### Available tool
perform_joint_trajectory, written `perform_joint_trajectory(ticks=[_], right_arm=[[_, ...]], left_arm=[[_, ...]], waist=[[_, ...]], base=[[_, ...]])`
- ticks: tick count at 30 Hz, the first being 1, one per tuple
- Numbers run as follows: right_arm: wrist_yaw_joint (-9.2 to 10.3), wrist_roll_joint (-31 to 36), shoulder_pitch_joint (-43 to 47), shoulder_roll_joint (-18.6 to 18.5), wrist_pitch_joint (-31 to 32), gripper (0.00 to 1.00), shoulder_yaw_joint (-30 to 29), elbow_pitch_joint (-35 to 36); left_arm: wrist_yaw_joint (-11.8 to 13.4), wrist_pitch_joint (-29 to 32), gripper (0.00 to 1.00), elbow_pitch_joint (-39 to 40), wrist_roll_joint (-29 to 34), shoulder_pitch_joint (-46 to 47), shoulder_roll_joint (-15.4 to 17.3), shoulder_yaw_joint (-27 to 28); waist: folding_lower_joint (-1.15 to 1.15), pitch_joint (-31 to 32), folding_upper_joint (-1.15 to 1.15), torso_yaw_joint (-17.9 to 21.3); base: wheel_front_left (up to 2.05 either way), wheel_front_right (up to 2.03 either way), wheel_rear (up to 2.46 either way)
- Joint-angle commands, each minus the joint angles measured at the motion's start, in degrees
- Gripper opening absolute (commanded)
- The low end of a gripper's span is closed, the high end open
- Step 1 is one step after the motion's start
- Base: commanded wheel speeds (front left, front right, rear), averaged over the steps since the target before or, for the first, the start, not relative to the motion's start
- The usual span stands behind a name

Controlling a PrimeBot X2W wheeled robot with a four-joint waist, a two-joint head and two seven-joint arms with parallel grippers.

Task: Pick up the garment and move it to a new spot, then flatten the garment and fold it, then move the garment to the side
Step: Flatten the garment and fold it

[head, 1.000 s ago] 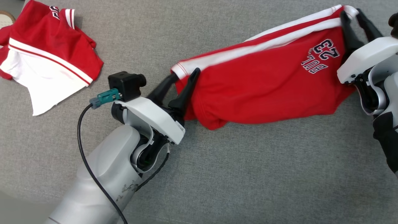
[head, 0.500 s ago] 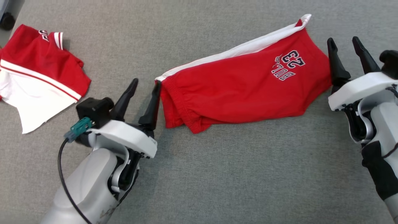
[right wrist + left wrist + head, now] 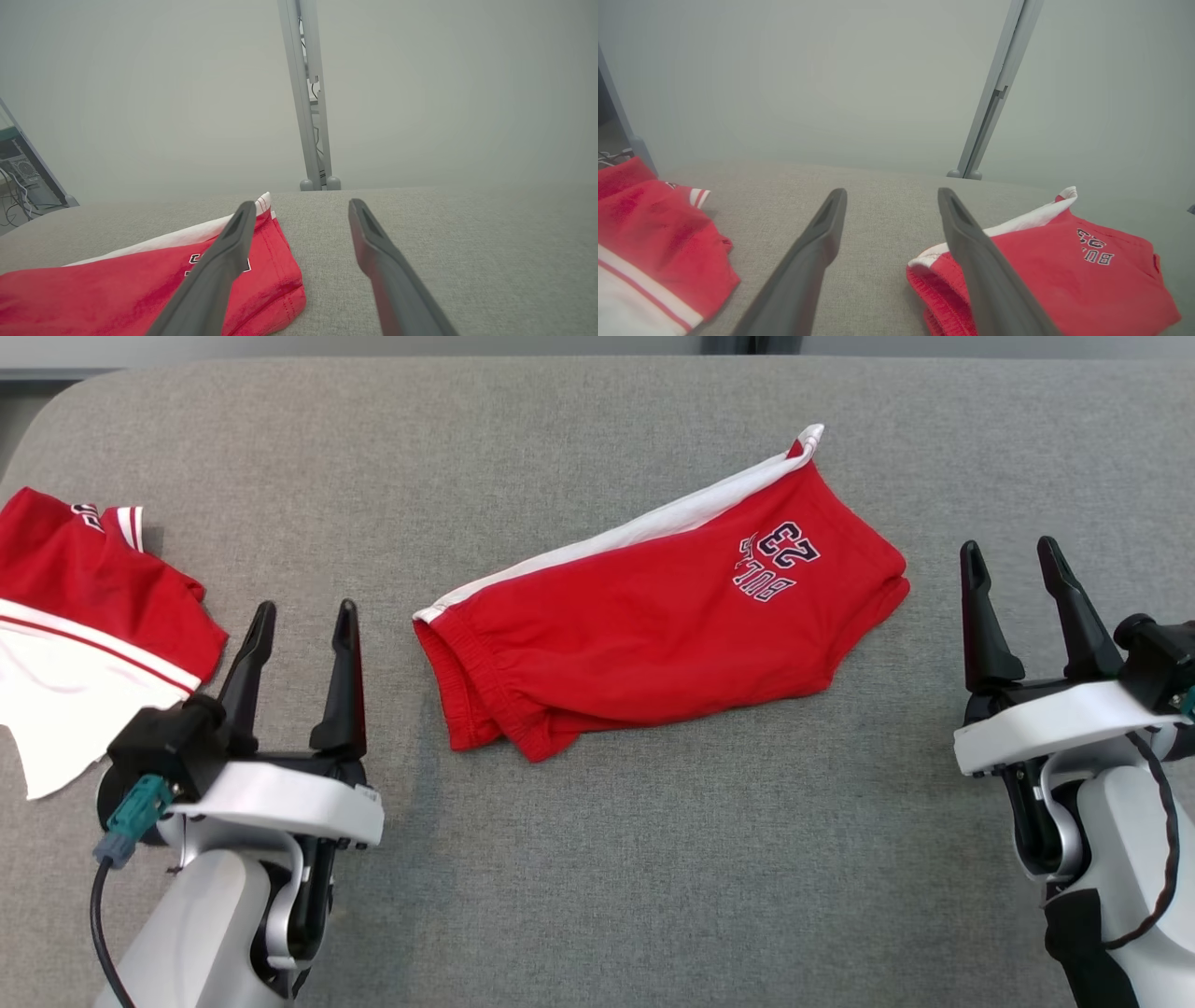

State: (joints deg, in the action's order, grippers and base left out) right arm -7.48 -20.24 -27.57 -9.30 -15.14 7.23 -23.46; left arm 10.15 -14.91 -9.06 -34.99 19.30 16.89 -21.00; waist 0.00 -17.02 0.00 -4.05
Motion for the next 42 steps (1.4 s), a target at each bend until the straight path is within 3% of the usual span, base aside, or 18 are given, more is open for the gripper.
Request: perform_joint_trajectory(ticks=[1, 12, 23, 36, 42], right_arm=[[-0.04, 0.7, 0.8, -0.1, -0.1, 1.0, -0.4, 0.4], [-0.04, 2.2, 3.1, 1.4, -0.1, 1.0, -1.4, 0.2], [-0.04, 1.1, 1.8, 0.7, 0.0, 1.0, -1.4, -2.8], [-0.04, -2.0, -7.2, -4.1, 4.3, 1.0, 0.8, -16.4], [-0.04, -4.6, -9.9, -4.1, 5.8, 1.0, 1.3, -23.5]], left_arm=[[0.0, -0.2, 1.0, -0.1, 1.1, -1.1, 0.1, 0.8], [-1.7, -0.2, 1.0, -2.0, 7.3, -4.6, -2.6, 4.4], [-3.5, -0.2, 1.0, -3.4, 9.1, -3.3, -4.8, 5.8], [-6.6, -0.2, 1.0, -4.4, 11.2, -0.6, -9.0, 5.2], [-7.8, -0.2, 1.0, -5.1, 12.5, -0.2, -10.4, 5.9]], waist=[[0.0, 0.5, 0.0, 0.3], [0.0, 2.0, 0.0, -0.3], [0.0, 1.8, 0.0, -1.5], [0.0, -2.6, 0.0, -8.7], [0.0, -3.6, 0.0, -10.4]], base=[[0.0, 0.0, 0.0], [0.0, 0.0, 0.0], [0.0, 0.0, 0.0], [0.0, 0.0, 0.0], [0.0, 0.0, 0.0]])
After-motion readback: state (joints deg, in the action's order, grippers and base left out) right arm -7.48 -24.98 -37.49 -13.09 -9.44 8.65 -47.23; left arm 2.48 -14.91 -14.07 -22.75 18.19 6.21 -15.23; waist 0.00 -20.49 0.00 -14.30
